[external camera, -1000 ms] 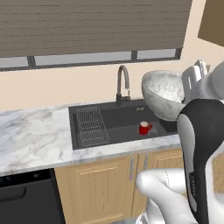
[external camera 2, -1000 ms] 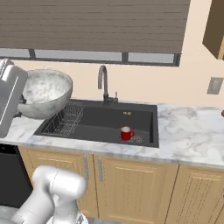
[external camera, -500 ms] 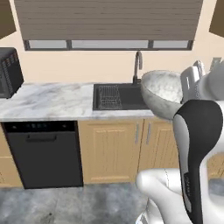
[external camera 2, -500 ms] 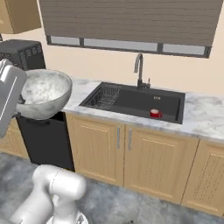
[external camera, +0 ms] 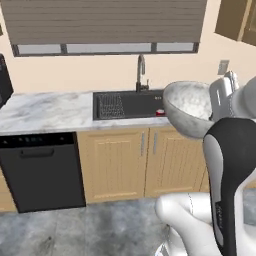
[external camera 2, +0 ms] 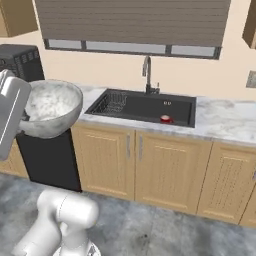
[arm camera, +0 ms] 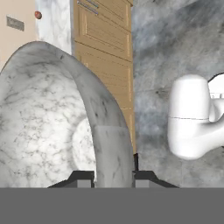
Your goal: Pick the mug and place it in the sink. Pick the bowl and place it in the open cabinet and then close the cabinet.
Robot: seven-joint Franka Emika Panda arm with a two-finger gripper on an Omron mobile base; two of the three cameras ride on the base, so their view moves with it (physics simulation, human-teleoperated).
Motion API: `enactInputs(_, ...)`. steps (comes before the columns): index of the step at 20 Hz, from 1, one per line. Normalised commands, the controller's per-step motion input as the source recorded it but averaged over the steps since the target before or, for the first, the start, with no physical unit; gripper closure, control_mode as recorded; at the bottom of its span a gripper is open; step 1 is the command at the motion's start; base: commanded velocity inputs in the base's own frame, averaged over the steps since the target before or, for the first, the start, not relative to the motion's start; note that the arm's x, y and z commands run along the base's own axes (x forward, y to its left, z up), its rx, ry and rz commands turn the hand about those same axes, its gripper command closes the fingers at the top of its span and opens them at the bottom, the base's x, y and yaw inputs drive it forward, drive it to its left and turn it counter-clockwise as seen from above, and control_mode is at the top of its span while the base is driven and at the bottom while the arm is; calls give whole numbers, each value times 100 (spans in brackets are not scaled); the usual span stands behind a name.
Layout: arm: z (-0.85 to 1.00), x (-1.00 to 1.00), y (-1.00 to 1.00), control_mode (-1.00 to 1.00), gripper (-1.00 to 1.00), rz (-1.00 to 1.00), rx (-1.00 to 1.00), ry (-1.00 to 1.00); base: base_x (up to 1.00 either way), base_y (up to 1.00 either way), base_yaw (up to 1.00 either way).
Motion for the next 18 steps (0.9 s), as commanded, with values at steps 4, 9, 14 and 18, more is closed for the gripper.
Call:
enactInputs(4, 0, 0, 0, 100, 100, 0, 0, 0, -71, -100, -25)
enactInputs(9, 0, 0, 0, 100, 100, 0, 0, 0, -43, -100, -11)
enactInputs(14, 0, 0, 0, 100, 100, 0, 0, 0, -31, -100, -5)
enactInputs(18, 0, 0, 0, 100, 100, 0, 0, 0, -41, -100, -2)
